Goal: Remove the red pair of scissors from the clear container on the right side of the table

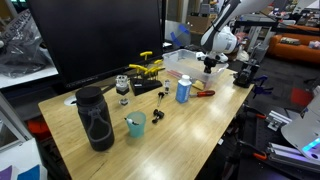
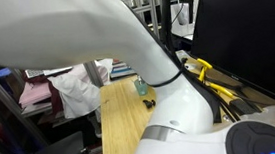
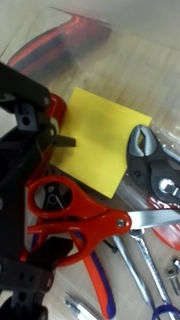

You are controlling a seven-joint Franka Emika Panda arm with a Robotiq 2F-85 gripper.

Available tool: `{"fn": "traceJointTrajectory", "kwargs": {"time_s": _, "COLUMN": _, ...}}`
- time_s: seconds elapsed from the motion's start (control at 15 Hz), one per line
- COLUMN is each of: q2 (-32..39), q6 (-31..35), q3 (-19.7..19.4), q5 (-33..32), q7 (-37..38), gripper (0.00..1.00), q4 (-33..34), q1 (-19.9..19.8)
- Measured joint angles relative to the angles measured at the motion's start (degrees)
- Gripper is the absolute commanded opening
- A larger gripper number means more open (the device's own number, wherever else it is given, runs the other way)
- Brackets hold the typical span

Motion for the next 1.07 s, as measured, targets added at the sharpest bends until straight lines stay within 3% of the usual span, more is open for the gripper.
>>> {"fn": "traceJointTrajectory", "kwargs": {"time_s": 0.2, "q2": 0.6, "q6": -0.6, "q3": 0.4, "q5": 1.9, "q7": -2.3, "gripper": 0.48, "q4": 0.8, "q1": -1.4}}
{"fn": "traceJointTrajectory", "kwargs": {"time_s": 0.4, "q2": 0.6, "q6": -0.9, "q3": 0.4, "q5": 2.4, "q7": -3.1, "gripper": 0.51, "q4": 1.4, "q1": -2.0}}
{"fn": "traceJointTrajectory", "kwargs": {"time_s": 0.47, "q2": 0.6, "q6": -1.1, "q3": 0.3, "q5": 2.4, "q7": -3.1, "gripper": 0.42, "q4": 1.5, "q1": -2.0}}
{"fn": "traceJointTrajectory", "kwargs": {"time_s": 0.53, "q2": 0.6, "q6": -1.1, "q3": 0.3, "q5": 2.4, "q7": -3.1, "gripper": 0.26, "q4": 1.5, "q1": -2.0}}
{"fn": "traceJointTrajectory", "kwargs": {"time_s": 1.07, "q2": -0.3, "q6": -0.4, "q3": 1.1, "q5": 2.9, "q7": -5.8, "gripper": 0.26, "q4": 1.7, "q1": -1.9}}
